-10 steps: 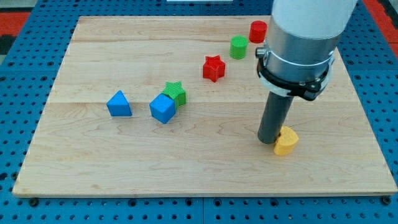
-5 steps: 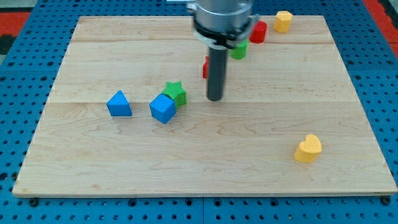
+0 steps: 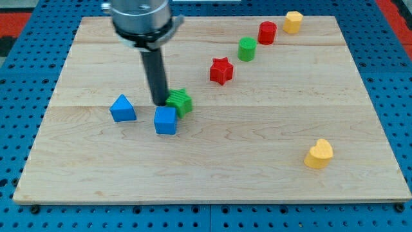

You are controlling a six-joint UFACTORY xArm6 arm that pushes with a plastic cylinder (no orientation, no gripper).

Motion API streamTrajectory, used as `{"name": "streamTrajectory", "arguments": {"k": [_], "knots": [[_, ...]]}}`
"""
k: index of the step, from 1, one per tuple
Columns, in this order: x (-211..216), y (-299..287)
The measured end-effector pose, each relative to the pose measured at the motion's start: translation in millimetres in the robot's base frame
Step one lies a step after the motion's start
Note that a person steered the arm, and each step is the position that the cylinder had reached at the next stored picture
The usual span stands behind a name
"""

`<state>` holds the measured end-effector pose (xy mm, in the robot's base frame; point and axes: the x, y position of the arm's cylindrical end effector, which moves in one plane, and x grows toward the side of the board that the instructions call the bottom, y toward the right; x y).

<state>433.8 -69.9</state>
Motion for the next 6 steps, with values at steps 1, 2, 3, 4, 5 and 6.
{"name": "streamTrajectory", "arguments": {"k": [1, 2, 3, 4, 5, 6], "knots": [[-3, 27], [9, 74], [22, 107], [8, 126], [35, 148], [63, 159]]}}
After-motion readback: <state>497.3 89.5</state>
